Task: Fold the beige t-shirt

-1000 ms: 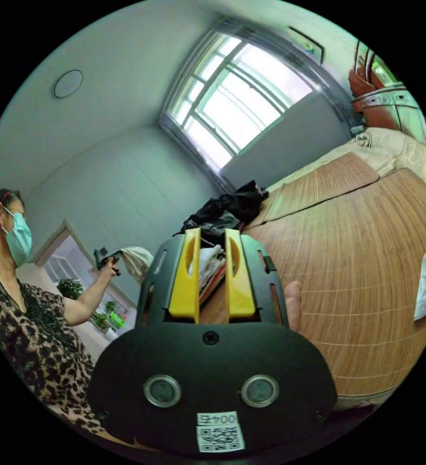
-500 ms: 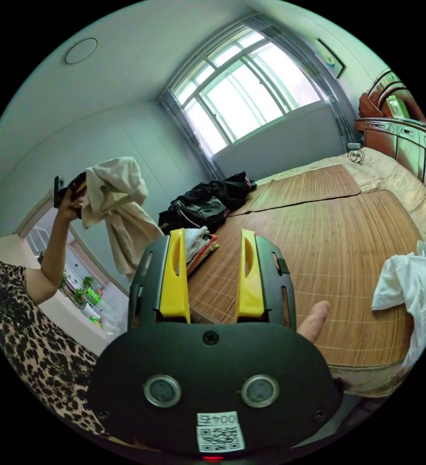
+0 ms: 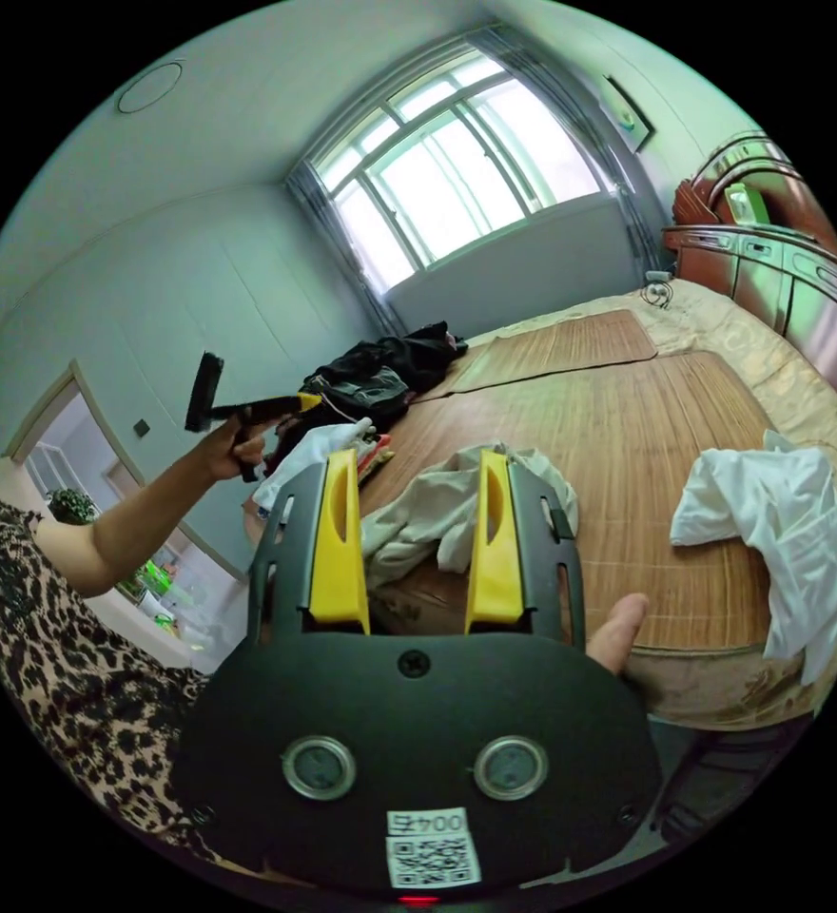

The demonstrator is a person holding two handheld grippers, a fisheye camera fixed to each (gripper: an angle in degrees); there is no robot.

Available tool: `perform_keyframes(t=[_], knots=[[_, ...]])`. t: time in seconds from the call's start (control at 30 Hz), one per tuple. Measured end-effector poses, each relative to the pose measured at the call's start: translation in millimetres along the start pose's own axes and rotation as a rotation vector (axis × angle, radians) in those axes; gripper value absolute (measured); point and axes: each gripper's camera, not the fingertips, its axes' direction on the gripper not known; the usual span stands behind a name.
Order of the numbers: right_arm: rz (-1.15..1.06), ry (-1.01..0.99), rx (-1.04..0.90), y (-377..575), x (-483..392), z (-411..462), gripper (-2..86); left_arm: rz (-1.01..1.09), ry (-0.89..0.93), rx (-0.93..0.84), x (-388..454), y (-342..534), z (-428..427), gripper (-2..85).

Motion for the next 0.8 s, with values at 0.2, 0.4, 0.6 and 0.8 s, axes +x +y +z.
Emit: perform_keyframes(t=[0.2, 0.4, 0.6, 0.8], knots=[[0.046, -0.006, -0.03, 9, 16, 16, 16.5, 0.206, 0.022, -0.092, 99, 54, 77, 20.1], [0.064, 0.001, -0.027, 7, 27, 18, 17.5, 0.554, -0.18, -0.137, 223, 69, 169, 20.5], [0.081, 0.012, -0.024, 0, 41, 18, 17.9, 0.689, -0.356, -0.338, 263, 57, 270, 13.6], [0.017, 0.026, -0.125, -10, 43, 23, 12.4, 0.595, -0.295, -0.29, 240, -3, 245, 2.7]])
